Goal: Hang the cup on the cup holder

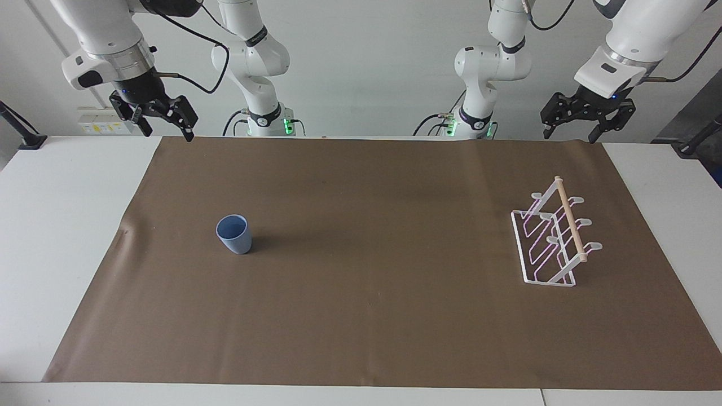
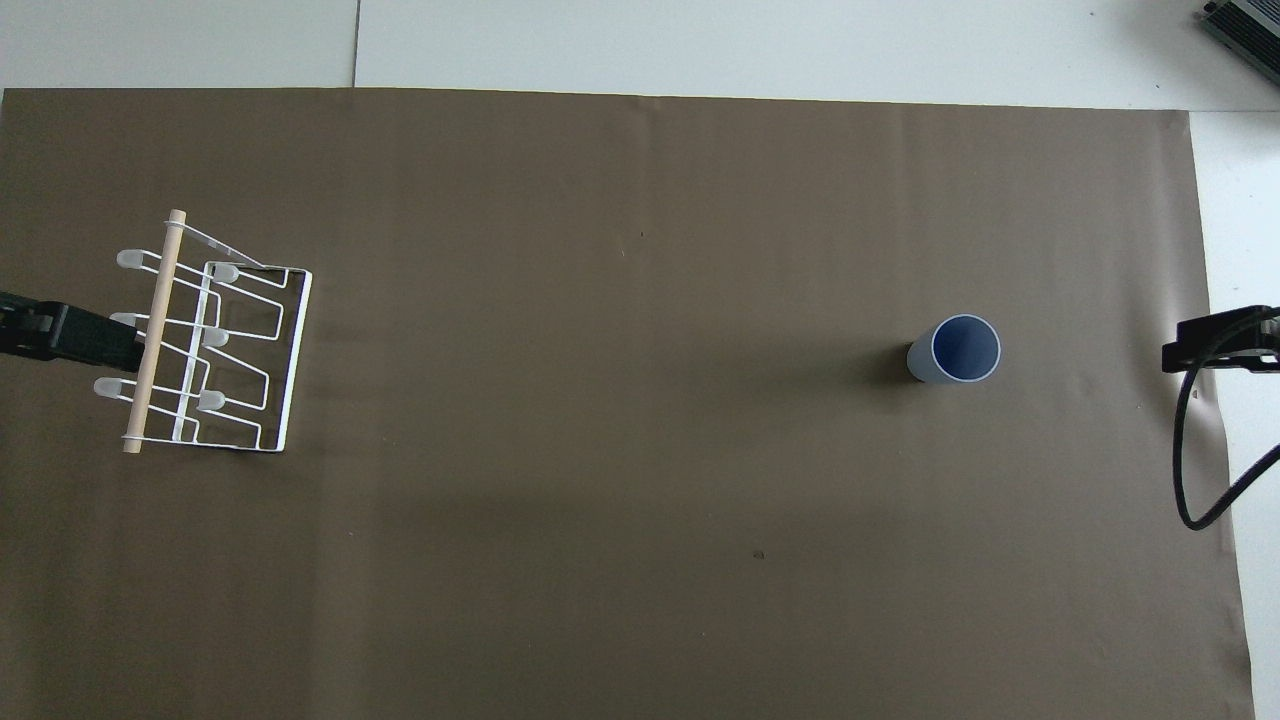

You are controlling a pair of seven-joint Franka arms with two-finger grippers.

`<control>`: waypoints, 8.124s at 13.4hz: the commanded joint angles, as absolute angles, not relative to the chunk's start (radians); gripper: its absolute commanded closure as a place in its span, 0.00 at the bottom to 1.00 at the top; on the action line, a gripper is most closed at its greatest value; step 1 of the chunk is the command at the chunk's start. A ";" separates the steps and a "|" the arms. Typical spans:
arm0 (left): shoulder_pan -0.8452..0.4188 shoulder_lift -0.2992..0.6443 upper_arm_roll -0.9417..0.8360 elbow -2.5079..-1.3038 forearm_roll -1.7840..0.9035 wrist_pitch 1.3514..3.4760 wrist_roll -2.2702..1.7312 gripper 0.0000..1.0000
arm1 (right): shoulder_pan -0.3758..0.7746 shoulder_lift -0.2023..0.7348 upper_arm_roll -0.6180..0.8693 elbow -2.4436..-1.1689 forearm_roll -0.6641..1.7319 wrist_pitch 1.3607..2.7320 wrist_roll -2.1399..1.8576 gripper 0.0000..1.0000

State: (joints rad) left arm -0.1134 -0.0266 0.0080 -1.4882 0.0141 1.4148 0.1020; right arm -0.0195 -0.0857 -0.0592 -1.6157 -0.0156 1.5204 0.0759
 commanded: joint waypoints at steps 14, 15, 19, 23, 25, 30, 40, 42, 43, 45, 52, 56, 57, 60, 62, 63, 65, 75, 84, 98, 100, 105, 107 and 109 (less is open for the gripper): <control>-0.115 -0.072 0.011 -1.548 0.034 1.401 0.097 0.00 | -0.037 -0.118 -0.058 -1.672 0.000 1.559 0.043 0.00; -0.114 -0.072 0.011 -1.548 0.034 1.401 0.097 0.00 | -0.032 -0.118 -0.058 -1.674 0.000 1.557 0.044 0.00; -0.115 -0.072 0.011 -1.548 0.034 1.399 0.095 0.00 | -0.038 -0.121 -0.060 -1.726 0.000 1.620 -0.009 0.00; -0.114 -0.072 0.011 -1.548 0.034 1.401 0.097 0.00 | -0.040 -0.088 -0.060 -1.834 0.002 1.765 -0.061 0.00; -0.115 -0.072 0.011 -1.548 0.034 1.401 0.095 0.00 | -0.035 -0.054 -0.058 -1.870 0.002 1.856 -0.064 0.00; -0.114 -0.072 0.011 -1.548 0.034 1.401 0.095 0.00 | -0.025 0.083 -0.058 -1.878 0.003 1.997 -0.103 0.00; -0.115 -0.072 0.009 -1.548 0.034 1.402 0.094 0.00 | 0.015 0.149 -0.057 -2.045 0.021 2.262 -0.130 0.00; -0.114 -0.072 0.011 -1.548 0.034 1.401 0.095 0.00 | 0.029 0.164 -0.058 -2.046 0.021 2.281 -0.130 0.00; -0.114 -0.072 0.011 -1.548 0.034 1.402 0.095 0.00 | 0.029 0.163 -0.058 -2.046 0.021 2.276 -0.130 0.00; -0.114 -0.072 0.011 -1.548 0.034 1.401 0.095 0.00 | 0.029 0.163 -0.057 -2.042 0.020 2.267 -0.133 0.00; -0.114 -0.072 0.011 -1.548 0.034 1.402 0.095 0.00 | 0.018 0.163 -0.057 -2.031 0.021 2.235 -0.166 0.29; -0.114 -0.072 0.011 -1.548 0.034 1.399 0.095 0.00 | 0.020 0.156 -0.057 -2.029 0.021 2.209 -0.167 0.45; -0.114 -0.072 0.011 -1.548 0.034 1.402 0.097 0.00 | 0.020 0.156 -0.057 -2.029 0.021 2.210 -0.167 0.52; -0.114 -0.072 0.011 -1.548 0.034 1.401 0.097 0.00 | 0.021 0.158 -0.057 -2.020 0.021 2.209 -0.166 0.78; -0.114 -0.072 0.011 -1.548 0.034 1.402 0.095 0.00 | 0.029 0.160 -0.057 -2.016 0.021 2.209 -0.166 0.97; -0.114 -0.072 0.011 -1.548 0.034 1.404 0.094 0.00 | 0.031 0.160 -0.057 -2.007 0.021 2.210 -0.166 1.00; -0.115 -0.072 0.011 -1.548 0.034 1.405 0.094 0.00 | 0.041 0.160 -0.057 -1.999 0.020 2.212 -0.170 1.00; -0.114 -0.072 0.011 -1.548 0.034 1.396 0.092 0.00 | 0.046 0.058 -0.023 -1.902 0.187 2.143 -0.196 1.00; -0.129 -0.071 -0.002 -1.536 -0.132 1.376 -0.127 0.00 | 0.046 0.011 -0.021 -1.853 0.818 2.091 -0.245 1.00; -0.114 0.138 -0.002 -1.381 -0.805 1.367 -0.892 0.00 | 0.135 -0.068 -0.021 -2.045 1.549 2.020 -0.267 1.00; -0.114 0.194 -0.002 -1.364 -0.851 1.374 -1.003 0.00 | 0.164 -0.064 -0.021 -2.057 1.623 2.025 -0.267 1.00; -0.123 0.281 -0.008 -1.273 -0.956 1.436 -1.285 0.00 | 0.196 -0.063 -0.021 -2.089 1.710 2.029 -0.265 1.00; -0.127 0.269 -0.008 -1.288 -0.991 1.515 -1.350 0.00 | 0.215 -0.060 -0.021 -2.102 1.749 2.029 -0.265 1.00; -0.127 0.247 -0.006 -1.333 -1.041 1.584 -1.385 0.00 | 0.219 -0.049 -0.021 -2.103 1.775 2.025 -0.259 1.00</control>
State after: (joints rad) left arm -0.1243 0.2653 -0.0093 -1.3093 -0.9991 1.5339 -1.3330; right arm 0.2109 -0.0442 -0.0208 -2.0820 1.7236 2.0226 -0.2339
